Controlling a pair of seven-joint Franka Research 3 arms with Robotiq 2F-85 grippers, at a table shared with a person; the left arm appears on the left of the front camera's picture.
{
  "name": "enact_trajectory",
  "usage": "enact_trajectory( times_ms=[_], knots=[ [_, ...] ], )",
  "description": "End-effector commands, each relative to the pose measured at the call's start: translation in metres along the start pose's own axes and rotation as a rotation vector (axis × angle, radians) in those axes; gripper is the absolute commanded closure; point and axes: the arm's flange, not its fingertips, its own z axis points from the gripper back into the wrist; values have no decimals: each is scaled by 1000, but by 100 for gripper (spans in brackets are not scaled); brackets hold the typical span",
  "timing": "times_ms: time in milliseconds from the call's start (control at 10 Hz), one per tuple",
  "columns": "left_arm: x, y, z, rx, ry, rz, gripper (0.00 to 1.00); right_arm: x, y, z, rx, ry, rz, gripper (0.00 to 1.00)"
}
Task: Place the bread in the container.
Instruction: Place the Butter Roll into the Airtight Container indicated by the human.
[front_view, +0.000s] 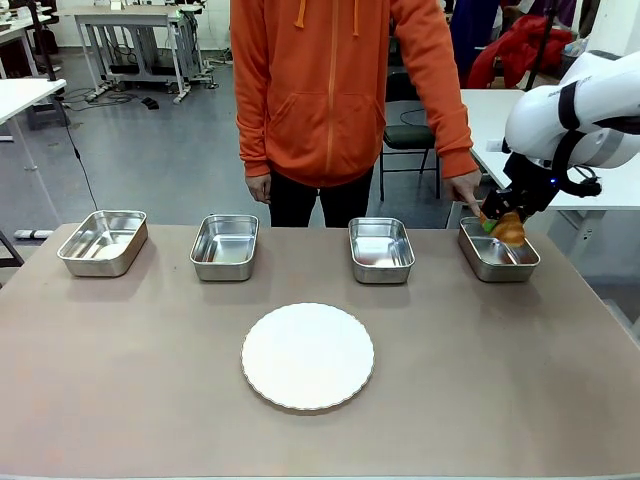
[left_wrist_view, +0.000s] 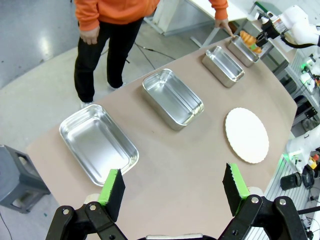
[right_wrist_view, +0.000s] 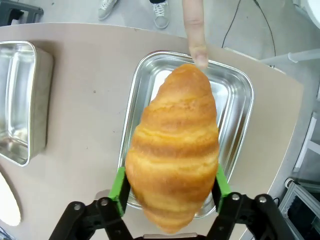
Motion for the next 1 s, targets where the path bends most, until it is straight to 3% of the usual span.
enact_trajectory(
  times_ms=[0, 900],
  knots=[
    [-1, 0, 1, -10, -9, -12, 0, -2, -3, -1, 10, -22, 15, 0],
    [-1, 0, 1, -10, -9, -12, 0, 0, 0, 0, 2, -1, -3, 0]
  ],
)
